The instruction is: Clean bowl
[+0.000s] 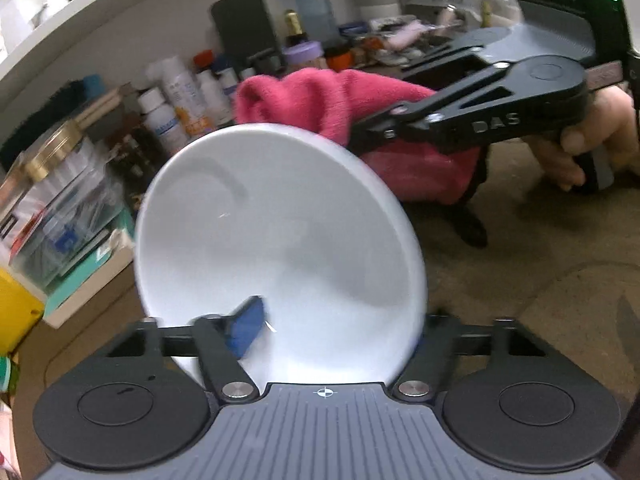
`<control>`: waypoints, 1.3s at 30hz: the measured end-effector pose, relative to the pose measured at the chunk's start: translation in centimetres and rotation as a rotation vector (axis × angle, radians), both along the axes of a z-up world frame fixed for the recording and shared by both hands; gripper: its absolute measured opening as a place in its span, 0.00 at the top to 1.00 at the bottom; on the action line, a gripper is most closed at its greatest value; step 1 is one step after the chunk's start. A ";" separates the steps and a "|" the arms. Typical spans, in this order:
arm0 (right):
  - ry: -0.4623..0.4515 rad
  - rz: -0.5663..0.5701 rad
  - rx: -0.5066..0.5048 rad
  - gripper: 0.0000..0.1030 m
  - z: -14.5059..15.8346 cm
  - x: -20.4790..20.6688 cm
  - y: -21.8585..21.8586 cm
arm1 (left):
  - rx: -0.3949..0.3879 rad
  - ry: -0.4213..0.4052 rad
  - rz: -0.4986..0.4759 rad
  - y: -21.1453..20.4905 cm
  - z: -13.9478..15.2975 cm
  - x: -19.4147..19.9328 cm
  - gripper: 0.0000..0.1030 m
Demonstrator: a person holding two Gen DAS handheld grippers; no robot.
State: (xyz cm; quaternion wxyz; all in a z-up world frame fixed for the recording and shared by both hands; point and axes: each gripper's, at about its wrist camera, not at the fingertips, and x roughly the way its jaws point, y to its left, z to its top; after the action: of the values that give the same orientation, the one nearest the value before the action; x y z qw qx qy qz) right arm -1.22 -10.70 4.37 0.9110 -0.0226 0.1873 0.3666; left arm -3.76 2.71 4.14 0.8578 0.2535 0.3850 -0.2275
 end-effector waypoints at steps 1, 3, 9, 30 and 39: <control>-0.001 0.006 0.001 0.79 0.0 -0.1 0.0 | 0.023 0.004 -0.007 -0.2 0.2 0.0 0.78; -0.011 0.031 -0.011 0.79 0.1 -0.7 0.0 | 0.024 0.033 -0.009 0.0 0.7 0.2 0.82; -0.040 0.210 -0.075 0.80 1.0 -5.0 -0.5 | -0.126 0.118 0.001 3.1 1.5 0.3 0.83; 0.094 0.007 0.049 0.79 0.3 3.2 1.6 | -0.072 0.100 -0.022 5.2 1.7 1.5 0.63; 0.112 0.008 0.053 0.79 -0.6 3.5 1.7 | 0.079 -0.086 0.033 4.0 -0.3 1.3 0.84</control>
State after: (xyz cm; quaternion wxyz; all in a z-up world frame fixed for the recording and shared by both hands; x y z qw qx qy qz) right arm 2.24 -8.98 3.74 0.8979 0.0216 0.2282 0.3758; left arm -2.44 6.68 3.82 0.8664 0.2903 0.3607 -0.1870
